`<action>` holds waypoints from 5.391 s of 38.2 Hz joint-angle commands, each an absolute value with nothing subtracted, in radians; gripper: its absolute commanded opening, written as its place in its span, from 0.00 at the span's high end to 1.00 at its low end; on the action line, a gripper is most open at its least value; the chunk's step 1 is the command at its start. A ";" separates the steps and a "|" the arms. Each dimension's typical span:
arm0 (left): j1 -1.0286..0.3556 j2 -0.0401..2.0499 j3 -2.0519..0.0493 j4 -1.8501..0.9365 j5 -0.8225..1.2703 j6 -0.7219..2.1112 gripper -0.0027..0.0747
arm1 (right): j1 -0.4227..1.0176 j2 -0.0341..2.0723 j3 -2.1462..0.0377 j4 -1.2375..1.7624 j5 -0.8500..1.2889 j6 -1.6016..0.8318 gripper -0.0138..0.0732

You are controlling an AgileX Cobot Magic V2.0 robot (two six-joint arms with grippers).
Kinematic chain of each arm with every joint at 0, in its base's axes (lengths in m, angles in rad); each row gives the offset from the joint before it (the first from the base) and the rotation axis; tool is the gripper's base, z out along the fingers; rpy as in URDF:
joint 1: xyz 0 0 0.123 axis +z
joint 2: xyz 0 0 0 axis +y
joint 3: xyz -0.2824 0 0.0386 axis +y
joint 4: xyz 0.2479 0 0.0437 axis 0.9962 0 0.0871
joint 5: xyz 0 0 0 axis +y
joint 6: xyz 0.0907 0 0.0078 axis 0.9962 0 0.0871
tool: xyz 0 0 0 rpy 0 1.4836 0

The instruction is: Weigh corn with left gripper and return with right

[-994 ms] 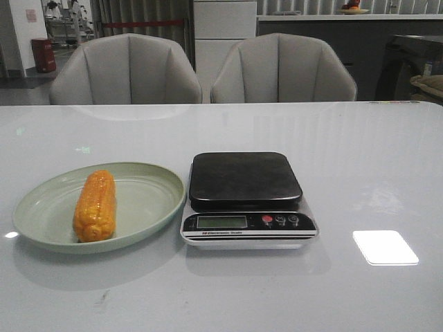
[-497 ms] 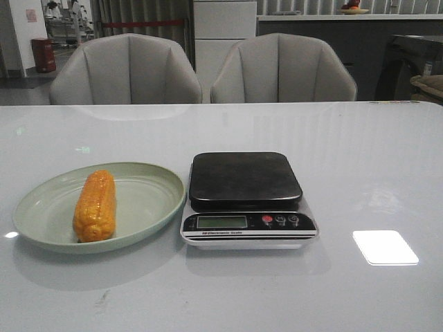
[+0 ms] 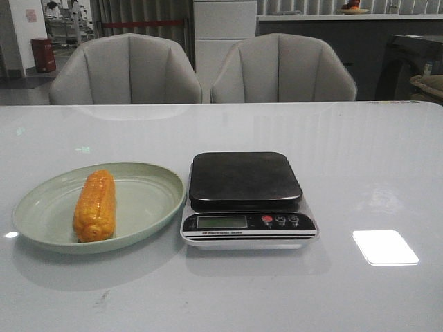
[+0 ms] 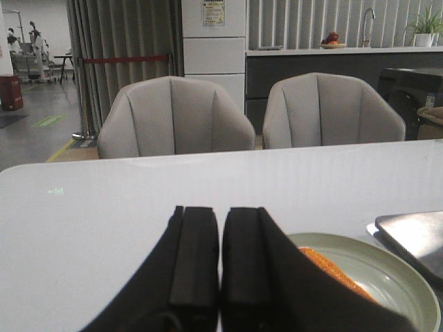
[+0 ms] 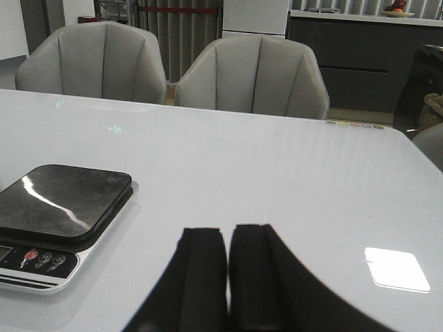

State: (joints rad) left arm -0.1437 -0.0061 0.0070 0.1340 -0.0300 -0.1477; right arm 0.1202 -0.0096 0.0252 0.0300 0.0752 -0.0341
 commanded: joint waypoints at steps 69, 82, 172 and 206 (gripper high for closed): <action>-0.321 0.982 -0.744 -0.067 0.362 -0.154 0.23 | 0.112 -0.028 0.036 0.020 -0.008 -0.036 0.63; -0.384 1.300 -0.863 -0.117 0.386 -0.154 0.23 | 0.112 -0.028 0.036 0.020 -0.008 -0.036 0.63; -0.632 1.869 -1.529 -0.260 0.554 -0.120 0.30 | 0.112 -0.028 0.036 0.020 -0.008 -0.036 0.63; -0.576 1.139 -0.930 -0.056 0.427 -0.120 0.30 | 0.112 -0.028 0.036 0.020 -0.008 -0.036 0.63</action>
